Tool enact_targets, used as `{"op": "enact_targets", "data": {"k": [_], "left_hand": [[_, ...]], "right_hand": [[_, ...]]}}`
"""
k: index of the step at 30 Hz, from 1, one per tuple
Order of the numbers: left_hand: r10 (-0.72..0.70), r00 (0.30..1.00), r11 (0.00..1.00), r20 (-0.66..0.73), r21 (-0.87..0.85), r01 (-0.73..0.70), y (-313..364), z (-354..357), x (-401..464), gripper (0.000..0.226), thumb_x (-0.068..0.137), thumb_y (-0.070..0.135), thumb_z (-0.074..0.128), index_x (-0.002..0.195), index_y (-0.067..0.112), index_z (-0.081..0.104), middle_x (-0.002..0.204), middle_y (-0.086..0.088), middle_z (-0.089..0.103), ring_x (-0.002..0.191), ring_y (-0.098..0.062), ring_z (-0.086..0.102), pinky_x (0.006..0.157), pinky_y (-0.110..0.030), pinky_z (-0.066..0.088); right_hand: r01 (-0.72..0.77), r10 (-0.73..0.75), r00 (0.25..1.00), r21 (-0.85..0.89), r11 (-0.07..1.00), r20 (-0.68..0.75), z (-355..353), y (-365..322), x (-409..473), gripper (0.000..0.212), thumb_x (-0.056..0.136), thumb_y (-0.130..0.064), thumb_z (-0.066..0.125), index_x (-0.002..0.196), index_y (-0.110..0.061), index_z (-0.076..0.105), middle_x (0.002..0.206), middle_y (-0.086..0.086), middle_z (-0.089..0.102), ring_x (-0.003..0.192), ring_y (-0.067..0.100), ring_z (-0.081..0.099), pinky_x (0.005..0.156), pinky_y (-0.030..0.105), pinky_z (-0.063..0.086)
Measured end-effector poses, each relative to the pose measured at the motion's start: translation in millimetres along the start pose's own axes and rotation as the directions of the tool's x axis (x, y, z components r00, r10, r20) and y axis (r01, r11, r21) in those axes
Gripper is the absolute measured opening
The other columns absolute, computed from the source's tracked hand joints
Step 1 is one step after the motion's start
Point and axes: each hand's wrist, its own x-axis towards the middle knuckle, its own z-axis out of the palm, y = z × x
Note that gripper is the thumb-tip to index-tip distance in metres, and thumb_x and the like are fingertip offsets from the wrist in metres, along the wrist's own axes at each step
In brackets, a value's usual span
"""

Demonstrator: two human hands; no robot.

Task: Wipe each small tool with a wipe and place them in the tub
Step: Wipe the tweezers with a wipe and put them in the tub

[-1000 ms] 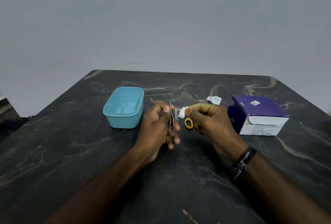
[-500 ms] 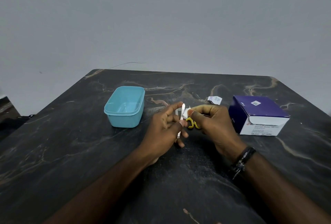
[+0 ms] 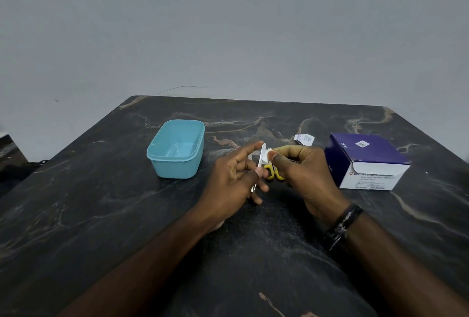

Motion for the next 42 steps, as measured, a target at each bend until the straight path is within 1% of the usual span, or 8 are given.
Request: {"op": "enact_targets", "data": {"k": [9,16,24,28,31,34,38,42], "left_hand": [[-0.003,1.0,1.0,0.004,-0.005,0.003,-1.4,-1.1,0.5,0.052,0.093,-0.001,0.058,0.139,0.021,0.049,0.09,-0.017,0.068,0.072,-0.023,0.067,0.054,-0.035,0.056],[0.001,1.0,1.0,0.008,-0.01,-0.001,-1.0,-0.5,0.1,0.052,0.093,-0.002,0.057,0.139,0.021,0.049,0.087,-0.015,0.068,0.071,-0.023,0.067,0.053,-0.035,0.057],[-0.018,1.0,1.0,-0.012,0.017,0.018,-1.0,-1.3,0.1,0.051,0.094,-0.001,0.056,0.138,0.024,0.049,0.089,-0.015,0.07,0.072,-0.023,0.068,0.055,-0.037,0.058],[-0.027,0.999,1.0,-0.019,-0.011,0.027,0.1,0.1,0.0,0.049,0.094,-0.002,0.055,0.136,0.023,0.05,0.089,-0.017,0.07,0.071,-0.024,0.068,0.054,-0.037,0.058],[-0.04,0.999,0.999,-0.015,-0.024,0.04,0.1,0.9,-0.4,0.049,0.093,-0.002,0.056,0.137,0.02,0.051,0.089,-0.017,0.07,0.07,-0.025,0.068,0.053,-0.036,0.058],[-0.057,0.998,0.998,-0.003,-0.014,0.057,-1.0,1.7,-0.6,0.049,0.093,-0.001,0.056,0.138,0.017,0.05,0.089,-0.018,0.07,0.07,-0.026,0.069,0.053,-0.036,0.057],[-0.072,0.997,0.997,0.021,-0.003,0.072,-1.4,2.6,-1.8,0.051,0.093,-0.001,0.057,0.14,0.016,0.046,0.091,-0.02,0.07,0.069,-0.026,0.068,0.051,-0.034,0.057],[-0.087,0.996,0.996,0.025,-0.004,0.087,-1.5,2.8,-1.9,0.053,0.093,-0.001,0.057,0.142,0.013,0.043,0.091,-0.02,0.07,0.069,-0.026,0.069,0.05,-0.033,0.056]], "right_hand": [[0.014,-0.014,1.0,-0.031,0.999,0.013,-0.2,-0.1,-0.3,0.014,0.091,-0.013,0.065,0.085,-0.003,0.073,0.062,0.003,0.067,0.049,0.0,0.056,0.047,0.013,0.042],[0.018,-0.017,0.999,-0.042,0.999,0.027,1.1,0.8,-0.2,0.014,0.092,-0.011,0.064,0.084,-0.003,0.073,0.051,-0.009,0.064,0.046,-0.002,0.054,0.045,0.011,0.04],[-0.081,0.076,0.996,0.094,0.992,0.054,0.9,1.5,0.9,0.021,0.093,-0.014,0.062,0.091,0.005,0.07,0.046,-0.009,0.056,0.043,-0.001,0.048,0.043,0.012,0.038],[-0.073,0.074,0.997,0.068,0.995,-0.01,0.5,1.3,1.2,0.021,0.092,-0.016,0.064,0.088,0.004,0.07,0.048,-0.008,0.058,0.042,0.0,0.05,0.043,0.014,0.04],[-0.074,0.08,0.993,0.075,0.994,-0.082,-1.4,0.1,2.8,0.018,0.091,-0.015,0.066,0.084,0.001,0.07,0.055,0.001,0.061,0.041,0.0,0.051,0.041,0.014,0.04],[-0.083,0.096,0.987,0.101,0.991,-0.132,-3.2,0.4,5.1,0.016,0.09,-0.015,0.067,0.081,-0.003,0.071,0.054,0.0,0.059,0.04,0.002,0.049,0.04,0.015,0.039],[-0.101,0.116,0.986,0.131,0.986,-0.117,-3.2,1.1,5.7,0.016,0.091,-0.015,0.065,0.08,-0.005,0.07,0.045,-0.008,0.058,0.039,0.001,0.05,0.039,0.014,0.038],[-0.103,0.118,0.988,0.142,0.985,-0.103,-2.3,0.9,4.3,0.016,0.091,-0.015,0.065,0.079,-0.006,0.07,0.047,-0.006,0.06,0.041,0.003,0.051,0.039,0.014,0.038]]}}
